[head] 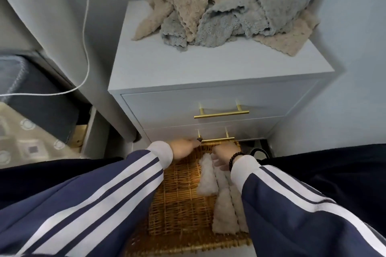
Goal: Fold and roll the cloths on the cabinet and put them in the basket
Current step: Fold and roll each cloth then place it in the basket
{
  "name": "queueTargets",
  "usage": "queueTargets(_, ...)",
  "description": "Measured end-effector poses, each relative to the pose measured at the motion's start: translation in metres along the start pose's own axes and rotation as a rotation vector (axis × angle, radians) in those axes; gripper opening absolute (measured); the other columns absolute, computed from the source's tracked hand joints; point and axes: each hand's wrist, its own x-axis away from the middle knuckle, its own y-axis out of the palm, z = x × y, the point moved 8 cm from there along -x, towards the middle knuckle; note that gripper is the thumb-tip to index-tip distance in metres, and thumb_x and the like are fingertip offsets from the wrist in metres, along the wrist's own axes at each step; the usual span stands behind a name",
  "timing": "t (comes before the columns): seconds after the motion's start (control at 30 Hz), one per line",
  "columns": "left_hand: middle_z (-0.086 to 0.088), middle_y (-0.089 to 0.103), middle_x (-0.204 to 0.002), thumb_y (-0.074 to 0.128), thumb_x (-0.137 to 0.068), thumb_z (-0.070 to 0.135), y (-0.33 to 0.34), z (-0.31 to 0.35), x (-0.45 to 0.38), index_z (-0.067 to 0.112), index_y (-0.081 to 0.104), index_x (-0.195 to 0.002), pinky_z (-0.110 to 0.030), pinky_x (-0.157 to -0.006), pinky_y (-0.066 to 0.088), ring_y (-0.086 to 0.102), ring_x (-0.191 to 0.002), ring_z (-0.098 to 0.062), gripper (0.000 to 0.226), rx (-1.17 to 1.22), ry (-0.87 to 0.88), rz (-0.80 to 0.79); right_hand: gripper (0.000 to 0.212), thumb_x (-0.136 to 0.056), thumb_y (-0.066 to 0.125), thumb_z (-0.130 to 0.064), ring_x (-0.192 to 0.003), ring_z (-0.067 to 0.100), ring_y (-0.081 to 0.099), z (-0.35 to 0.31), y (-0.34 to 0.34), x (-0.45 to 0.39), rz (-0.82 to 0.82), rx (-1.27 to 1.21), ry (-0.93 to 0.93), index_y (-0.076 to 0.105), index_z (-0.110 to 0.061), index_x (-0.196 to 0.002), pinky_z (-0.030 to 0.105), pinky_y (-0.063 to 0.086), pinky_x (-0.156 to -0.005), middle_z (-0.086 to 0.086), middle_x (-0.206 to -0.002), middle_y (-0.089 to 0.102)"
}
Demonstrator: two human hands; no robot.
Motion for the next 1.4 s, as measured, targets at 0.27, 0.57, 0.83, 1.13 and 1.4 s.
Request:
queueTargets(0.27, -0.009, 0.052, -0.136, 0.038, -0.101, 0.035, -0.054, 0.043, 0.059, 0.012, 0.050, -0.133, -0.034, -0.104, 0.036, 0.048, -0.124, -0.025, 0.042, -0.163, 0.069, 0.035, 0.019, -0.096, 0.048, -0.023, -0.070, 0.019, 0.056, -0.074, -0.020, 0.058, -0.022, 0.291, -0.198, 0.055, -0.009, -0.085, 0.028, 0.047, -0.062, 0.014, -0.104, 0.063)
queueTargets(0.57, 0.000, 0.054, -0.133, 0.050, -0.096, 0.035, -0.114, 0.081, 0.107, 0.018, 0.048, -0.135, -0.028, -0.102, 0.038, 0.053, -0.119, -0.016, 0.042, -0.178, 0.225, 0.163, 0.043, -0.093, 0.051, -0.040, -0.096, 0.034, 0.066, -0.145, -0.053, 0.145, -0.005, 0.646, -0.415, 0.061, -0.003, -0.112, 0.042, 0.054, -0.083, 0.017, -0.106, 0.068)
queueTargets(0.83, -0.001, 0.075, -0.091, 0.053, -0.092, 0.015, -0.165, 0.106, 0.098, 0.016, 0.062, -0.108, -0.020, -0.059, 0.048, 0.069, -0.069, -0.013, 0.018, 0.282, 0.326, 0.312, 0.019, -0.092, 0.057, -0.024, -0.087, 0.025, 0.069, -0.196, -0.095, 0.167, 0.087, 0.369, -0.633, 0.065, -0.010, -0.101, 0.037, 0.056, -0.078, 0.009, -0.096, 0.072)
queueTargets(1.13, 0.000, 0.072, -0.081, 0.050, -0.090, 0.001, -0.218, 0.117, 0.063, 0.012, 0.065, -0.096, -0.012, -0.054, 0.047, 0.064, -0.057, -0.003, 0.020, 0.418, 0.364, 0.571, 0.021, -0.090, 0.055, -0.019, -0.081, 0.003, 0.056, -0.258, -0.095, 0.153, 0.405, 0.284, -0.939, 0.058, -0.022, -0.110, 0.015, 0.042, -0.068, -0.013, -0.090, 0.060)
queueTargets(1.4, -0.007, 0.068, -0.103, 0.061, -0.083, 0.001, -0.224, 0.149, 0.043, 0.022, 0.066, -0.101, -0.043, -0.086, 0.056, 0.068, -0.094, -0.028, 0.028, 0.642, 0.437, 0.582, 0.031, -0.086, 0.057, -0.011, -0.102, 0.010, 0.052, -0.296, -0.113, 0.133, 0.568, 0.057, -0.987, 0.057, -0.018, -0.116, 0.017, 0.036, -0.083, -0.002, -0.117, 0.054)
